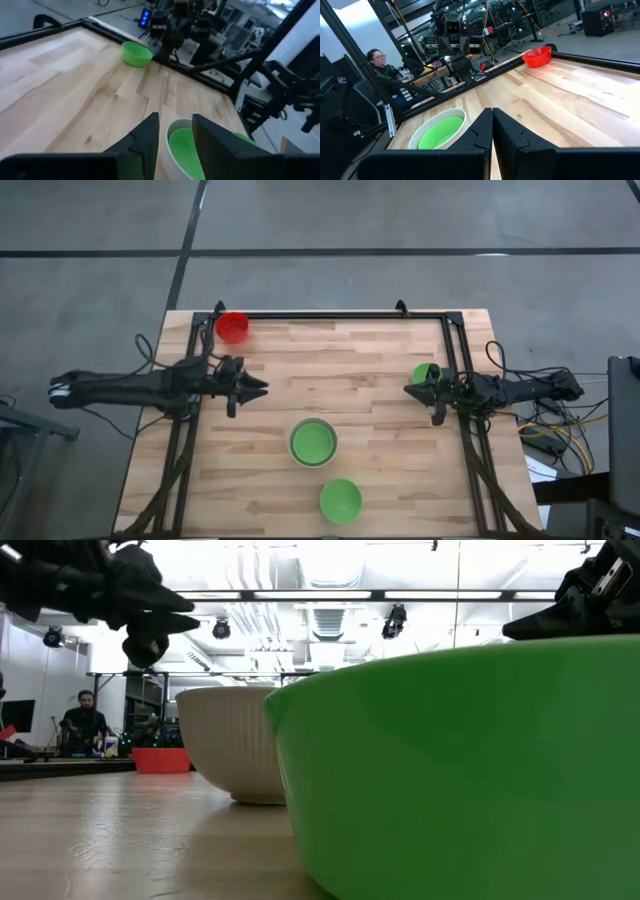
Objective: Nest bowls inside each other
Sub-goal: Stack the top green bowl on the green bowl
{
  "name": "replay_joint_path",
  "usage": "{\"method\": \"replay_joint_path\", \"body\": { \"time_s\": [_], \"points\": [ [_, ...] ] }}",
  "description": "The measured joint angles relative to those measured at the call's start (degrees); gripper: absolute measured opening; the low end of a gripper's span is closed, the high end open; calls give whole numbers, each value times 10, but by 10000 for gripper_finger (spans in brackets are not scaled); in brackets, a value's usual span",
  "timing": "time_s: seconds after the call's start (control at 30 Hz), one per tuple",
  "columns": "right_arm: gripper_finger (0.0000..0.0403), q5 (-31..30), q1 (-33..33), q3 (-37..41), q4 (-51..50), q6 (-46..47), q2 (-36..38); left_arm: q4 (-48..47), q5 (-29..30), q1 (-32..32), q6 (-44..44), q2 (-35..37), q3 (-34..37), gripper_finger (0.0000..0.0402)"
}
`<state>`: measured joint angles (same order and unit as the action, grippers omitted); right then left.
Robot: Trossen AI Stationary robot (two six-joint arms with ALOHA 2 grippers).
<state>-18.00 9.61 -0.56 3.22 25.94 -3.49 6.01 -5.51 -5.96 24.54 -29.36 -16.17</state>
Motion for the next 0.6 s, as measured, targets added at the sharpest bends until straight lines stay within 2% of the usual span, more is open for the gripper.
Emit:
{"method": "replay_joint_path", "body": {
  "time_s": [0.6],
  "points": [
    [8, 0, 0, 0, 0, 0, 0, 10, -21, 0, -39, 125, 73, 122]
  ]
}}
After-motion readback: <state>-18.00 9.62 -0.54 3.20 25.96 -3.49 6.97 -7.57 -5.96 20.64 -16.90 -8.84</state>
